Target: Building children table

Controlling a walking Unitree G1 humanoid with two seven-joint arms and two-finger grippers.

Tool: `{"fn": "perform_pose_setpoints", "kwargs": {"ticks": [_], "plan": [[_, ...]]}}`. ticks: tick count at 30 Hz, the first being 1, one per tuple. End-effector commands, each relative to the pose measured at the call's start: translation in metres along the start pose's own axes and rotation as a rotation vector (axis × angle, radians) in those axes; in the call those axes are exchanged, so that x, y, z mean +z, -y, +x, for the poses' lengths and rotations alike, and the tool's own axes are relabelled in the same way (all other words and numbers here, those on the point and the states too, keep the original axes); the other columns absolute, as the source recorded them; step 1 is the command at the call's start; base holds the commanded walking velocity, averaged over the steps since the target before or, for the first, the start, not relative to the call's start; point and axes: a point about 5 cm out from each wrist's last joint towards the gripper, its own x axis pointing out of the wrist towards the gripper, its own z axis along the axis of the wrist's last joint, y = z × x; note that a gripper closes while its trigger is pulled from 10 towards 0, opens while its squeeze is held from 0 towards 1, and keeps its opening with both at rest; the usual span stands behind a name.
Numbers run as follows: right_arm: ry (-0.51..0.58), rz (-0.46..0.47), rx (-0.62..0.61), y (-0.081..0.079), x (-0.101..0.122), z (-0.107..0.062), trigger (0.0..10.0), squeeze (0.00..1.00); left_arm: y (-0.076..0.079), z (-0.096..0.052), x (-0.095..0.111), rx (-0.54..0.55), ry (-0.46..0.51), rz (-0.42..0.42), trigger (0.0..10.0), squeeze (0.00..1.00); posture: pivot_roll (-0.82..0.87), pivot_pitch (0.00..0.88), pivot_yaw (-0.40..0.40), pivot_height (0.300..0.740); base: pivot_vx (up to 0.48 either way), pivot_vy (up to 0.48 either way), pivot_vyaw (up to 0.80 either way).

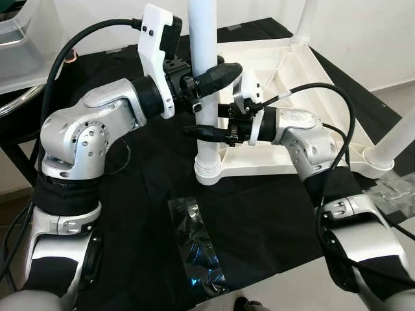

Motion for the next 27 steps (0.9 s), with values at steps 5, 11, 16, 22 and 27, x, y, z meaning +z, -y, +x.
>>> {"fn": "perform_pose_setpoints", "kwargs": {"ticks": [5,11,16,22,27], "plan": [[0.021,-0.025,-0.063,0.005,0.0,-0.006,0.0,0.0,0.011,0.005,-0.004,-0.093,-0.015,-0.044,10.0,1.0,0.09,0.215,0.028,0.74,0.0,0.0,0.0],[0.024,-0.015,-0.078,0.004,-0.003,-0.009,0.0,0.0,0.01,0.006,0.0,-0.088,-0.007,-0.035,10.0,1.0,0.09,0.211,0.028,0.74,0.0,0.0,0.0],[0.01,-0.006,-0.116,0.002,-0.007,-0.009,0.0,0.0,0.004,0.005,0.003,-0.041,0.008,-0.032,10.0,1.0,0.09,0.214,0.029,0.74,0.0,0.0,0.0],[-0.03,0.107,-0.318,-0.026,-0.039,0.01,0.0,0.0,0.002,0.001,0.004,-0.038,0.011,-0.044,10.0,0.0,0.08,0.224,0.013,0.74,0.0,0.0,0.0],[-0.08,0.159,-0.559,-0.044,-0.056,0.027,0.0,0.0,0.0,-0.001,0.005,-0.027,0.013,-0.046,10.0,0.0,0.08,0.229,0.009,0.74,0.0,0.0,0.0]]}}
